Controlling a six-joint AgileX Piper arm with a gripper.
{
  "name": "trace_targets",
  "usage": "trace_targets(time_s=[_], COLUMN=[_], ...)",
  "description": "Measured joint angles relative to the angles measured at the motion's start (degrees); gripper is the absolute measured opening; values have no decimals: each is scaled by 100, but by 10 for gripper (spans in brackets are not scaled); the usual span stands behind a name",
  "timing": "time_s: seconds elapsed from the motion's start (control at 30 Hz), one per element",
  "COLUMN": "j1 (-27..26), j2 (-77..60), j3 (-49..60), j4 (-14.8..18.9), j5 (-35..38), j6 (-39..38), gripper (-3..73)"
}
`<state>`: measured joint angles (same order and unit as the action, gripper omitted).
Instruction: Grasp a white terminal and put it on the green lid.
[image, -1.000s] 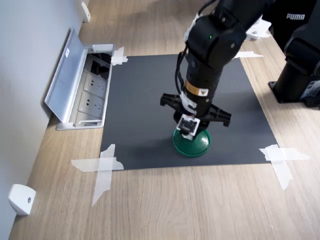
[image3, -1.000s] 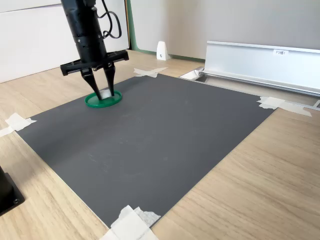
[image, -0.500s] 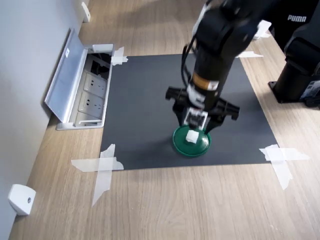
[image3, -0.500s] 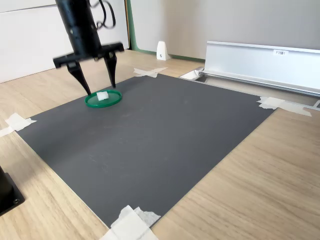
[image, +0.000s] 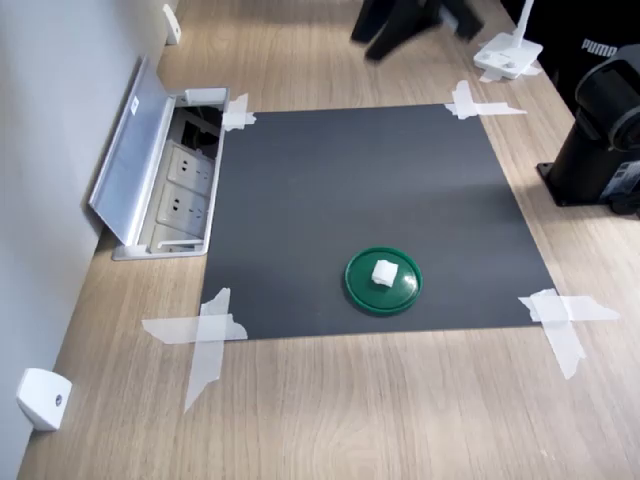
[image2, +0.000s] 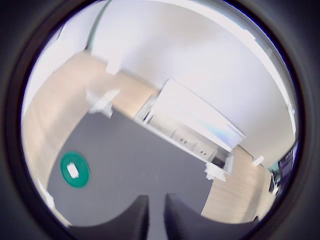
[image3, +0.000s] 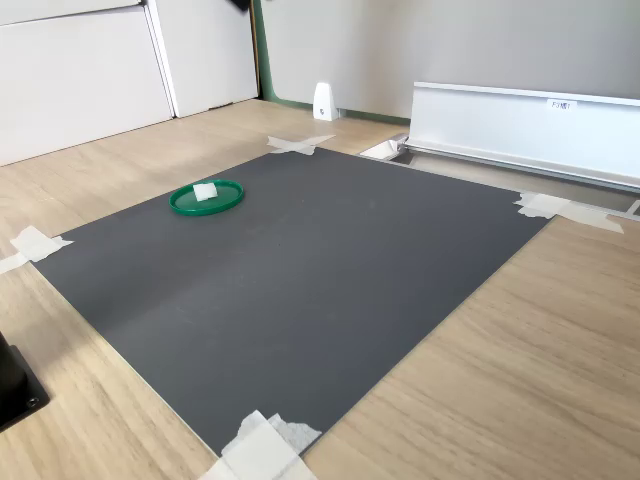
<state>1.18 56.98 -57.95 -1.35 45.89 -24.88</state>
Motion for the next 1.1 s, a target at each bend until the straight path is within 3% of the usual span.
trace_targets(time_s=[0.07, 0.2, 0.37, 0.53, 0.9, 1.1], j1=[-62, -80, -80, -80, -319, -319], j2=[-289, -953, -1849, -2926, -5328, -5760], j3=[68, 582, 1661, 2620, 4225, 4556], j4=[78, 63, -226, -287, -144, -67], j5=[-29, -585, -1382, -1377, -1333, -1348], j6=[146, 770, 1949, 2677, 2836, 2836], gripper=[17, -3, -5, -5, -5, -7])
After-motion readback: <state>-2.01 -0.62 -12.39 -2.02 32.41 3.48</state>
